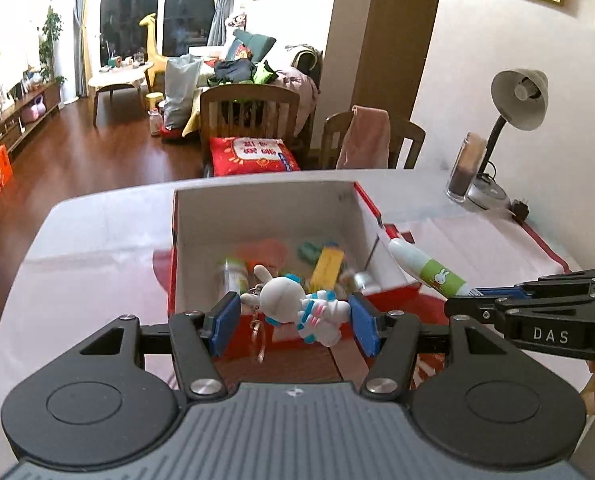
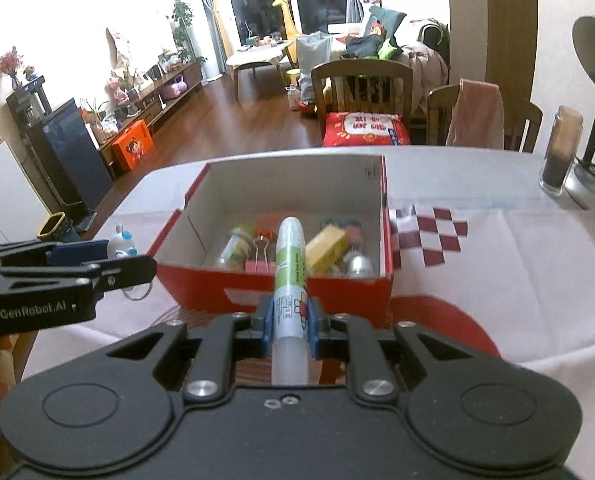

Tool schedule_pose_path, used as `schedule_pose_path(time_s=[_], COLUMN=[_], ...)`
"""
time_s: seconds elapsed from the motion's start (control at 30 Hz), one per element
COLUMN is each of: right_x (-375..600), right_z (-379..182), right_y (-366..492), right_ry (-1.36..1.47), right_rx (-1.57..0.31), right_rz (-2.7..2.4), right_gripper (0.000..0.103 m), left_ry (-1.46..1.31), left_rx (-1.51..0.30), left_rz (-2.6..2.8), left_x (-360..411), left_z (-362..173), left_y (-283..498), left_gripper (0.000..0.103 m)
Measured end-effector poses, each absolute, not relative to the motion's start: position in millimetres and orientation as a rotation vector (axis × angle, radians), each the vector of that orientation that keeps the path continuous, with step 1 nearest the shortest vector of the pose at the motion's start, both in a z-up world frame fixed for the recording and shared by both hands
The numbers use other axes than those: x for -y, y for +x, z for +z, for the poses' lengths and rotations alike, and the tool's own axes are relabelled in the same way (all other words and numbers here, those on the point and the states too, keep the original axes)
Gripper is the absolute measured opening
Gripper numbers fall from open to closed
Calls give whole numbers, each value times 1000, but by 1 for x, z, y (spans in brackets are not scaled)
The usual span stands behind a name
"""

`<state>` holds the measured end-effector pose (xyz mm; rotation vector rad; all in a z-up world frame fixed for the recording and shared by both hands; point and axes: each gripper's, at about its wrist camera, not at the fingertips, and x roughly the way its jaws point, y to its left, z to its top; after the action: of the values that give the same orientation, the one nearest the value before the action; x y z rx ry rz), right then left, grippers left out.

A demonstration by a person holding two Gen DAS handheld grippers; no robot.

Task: Organize rigid objects
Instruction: 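Carry the bunny keychain and glue stick over the red shoebox with both tools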

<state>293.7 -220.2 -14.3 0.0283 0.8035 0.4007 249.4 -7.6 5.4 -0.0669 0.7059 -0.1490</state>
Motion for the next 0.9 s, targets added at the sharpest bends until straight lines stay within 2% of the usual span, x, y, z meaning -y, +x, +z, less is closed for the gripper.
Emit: schedule_pose_path(time_s=[0.37, 0.9], right_x=[220, 194], right_z=[-22, -65], right_y=[349, 419], right_ry=[19, -114], right_rx=[-814, -863], right_rz=[407, 458], right_gripper=[16, 16], left_ry=[-90, -106], left_rx=[-730, -873], left_rz=[-116, -27], left_x=[7, 7], left_z=[9, -60], left_y=[320, 402], left_gripper=[59, 59])
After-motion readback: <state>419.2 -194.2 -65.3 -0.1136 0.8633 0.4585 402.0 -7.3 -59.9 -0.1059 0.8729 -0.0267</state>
